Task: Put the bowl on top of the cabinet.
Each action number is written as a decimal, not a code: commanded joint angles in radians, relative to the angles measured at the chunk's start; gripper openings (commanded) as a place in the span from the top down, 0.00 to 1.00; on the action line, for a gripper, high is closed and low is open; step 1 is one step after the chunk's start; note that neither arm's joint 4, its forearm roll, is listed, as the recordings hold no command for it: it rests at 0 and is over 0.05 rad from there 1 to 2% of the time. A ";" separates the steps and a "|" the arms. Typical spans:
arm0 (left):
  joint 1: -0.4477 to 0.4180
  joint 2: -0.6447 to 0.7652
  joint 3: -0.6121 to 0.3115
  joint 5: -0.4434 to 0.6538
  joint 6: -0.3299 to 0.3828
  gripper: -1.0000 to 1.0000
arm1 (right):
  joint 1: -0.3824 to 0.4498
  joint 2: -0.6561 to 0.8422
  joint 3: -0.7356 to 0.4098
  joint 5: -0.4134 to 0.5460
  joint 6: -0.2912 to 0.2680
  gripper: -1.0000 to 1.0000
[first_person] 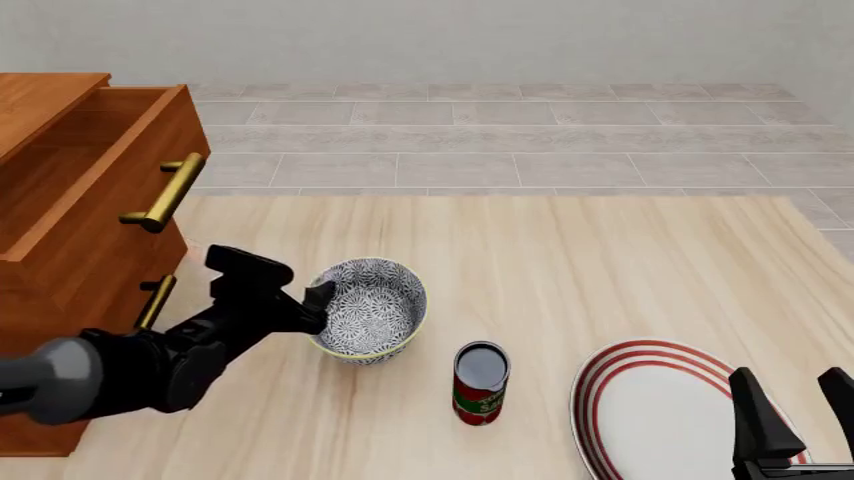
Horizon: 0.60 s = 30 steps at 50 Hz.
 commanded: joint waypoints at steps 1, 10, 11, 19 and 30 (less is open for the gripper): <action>-0.001 0.024 -0.008 -0.010 0.000 0.00 | 0.000 0.000 0.000 0.000 0.000 0.00; -0.002 0.036 -0.010 -0.016 -0.001 0.00 | 0.000 0.000 0.000 0.000 0.000 0.00; -0.001 0.038 -0.011 -0.017 -0.002 0.00 | 0.000 0.000 0.000 0.000 0.000 0.00; 0.009 0.060 -0.027 -0.016 -0.003 0.00 | 0.000 0.000 0.000 0.000 0.000 0.00; 0.023 0.088 -0.039 -0.023 -0.006 0.00 | 0.000 0.000 0.000 0.000 0.000 0.00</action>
